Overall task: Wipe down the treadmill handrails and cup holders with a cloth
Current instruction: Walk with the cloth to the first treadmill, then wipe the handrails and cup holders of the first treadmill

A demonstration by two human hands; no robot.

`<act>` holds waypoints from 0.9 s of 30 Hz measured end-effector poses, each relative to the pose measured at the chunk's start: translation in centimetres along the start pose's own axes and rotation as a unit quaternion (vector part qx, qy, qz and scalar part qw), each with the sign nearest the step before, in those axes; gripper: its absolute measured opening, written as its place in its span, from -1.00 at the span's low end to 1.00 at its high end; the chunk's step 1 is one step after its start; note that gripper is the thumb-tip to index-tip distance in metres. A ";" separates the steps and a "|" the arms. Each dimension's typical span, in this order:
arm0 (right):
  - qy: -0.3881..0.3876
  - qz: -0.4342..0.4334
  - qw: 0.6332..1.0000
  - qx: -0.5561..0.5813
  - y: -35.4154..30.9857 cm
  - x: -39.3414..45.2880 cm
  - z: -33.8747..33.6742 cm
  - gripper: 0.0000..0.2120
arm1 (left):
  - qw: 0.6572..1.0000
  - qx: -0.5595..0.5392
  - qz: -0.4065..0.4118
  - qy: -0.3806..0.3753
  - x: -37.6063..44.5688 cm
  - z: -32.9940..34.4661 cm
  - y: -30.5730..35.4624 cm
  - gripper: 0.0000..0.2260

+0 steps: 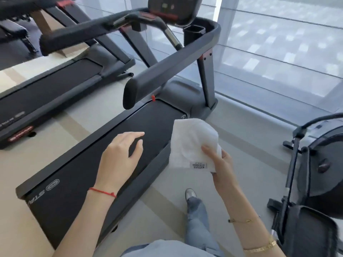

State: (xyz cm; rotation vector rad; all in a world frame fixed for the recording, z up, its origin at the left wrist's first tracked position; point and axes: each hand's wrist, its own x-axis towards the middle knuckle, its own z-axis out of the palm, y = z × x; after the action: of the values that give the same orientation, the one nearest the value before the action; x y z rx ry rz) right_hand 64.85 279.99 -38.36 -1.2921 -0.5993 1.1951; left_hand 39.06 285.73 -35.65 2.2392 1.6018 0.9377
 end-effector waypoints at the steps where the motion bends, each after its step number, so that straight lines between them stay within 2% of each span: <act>1: -0.010 -0.001 1.000 -0.006 -0.7 2.5 -0.1 -0.87 | 1.000 0.007 -0.005 0.012 1.9 0.8 -0.1 -0.79; 9: -0.083 -0.067 0.992 -0.069 -9.3 22.4 2.1 -0.84 | 0.984 0.058 -0.099 0.138 15.0 5.0 1.1 -0.80; 15: -0.065 -0.202 0.959 -0.189 -14.1 33.2 6.4 -0.98 | 0.966 0.116 -0.166 0.160 21.4 6.7 0.6 -0.76; 17: -0.051 -0.273 0.923 -0.268 -14.8 35.6 8.2 -0.89 | 0.963 0.134 -0.179 0.151 22.8 7.2 0.0 -0.75; 20: -0.052 -0.372 0.845 -0.382 -14.5 38.5 11.2 -0.74 | 0.958 0.143 -0.205 0.142 24.7 7.8 -1.0 -0.73; 22: -0.108 -0.384 0.816 -0.419 -13.6 39.5 13.3 -0.71 | 0.955 0.140 -0.223 0.139 25.8 8.1 -1.6 -0.73; 24: -0.206 -0.380 0.794 -0.428 -12.4 39.7 14.8 -0.67 | 0.952 0.137 -0.239 0.131 26.5 8.6 -2.3 -0.73; 25: -0.241 -0.397 0.767 -0.443 -11.9 40.0 15.3 -0.63 | 0.952 0.135 -0.244 0.128 26.7 8.8 -2.6 -0.73; 27: -0.264 -0.462 0.689 -0.492 -11.5 41.2 15.7 -0.54 | 0.952 0.124 -0.249 0.124 27.1 9.4 -3.2 -0.74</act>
State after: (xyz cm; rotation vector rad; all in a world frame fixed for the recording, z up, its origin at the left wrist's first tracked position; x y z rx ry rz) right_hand 68.57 325.28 -34.70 -1.1162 -2.2396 0.2598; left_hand 47.76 313.22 -34.69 1.7503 2.3640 0.9350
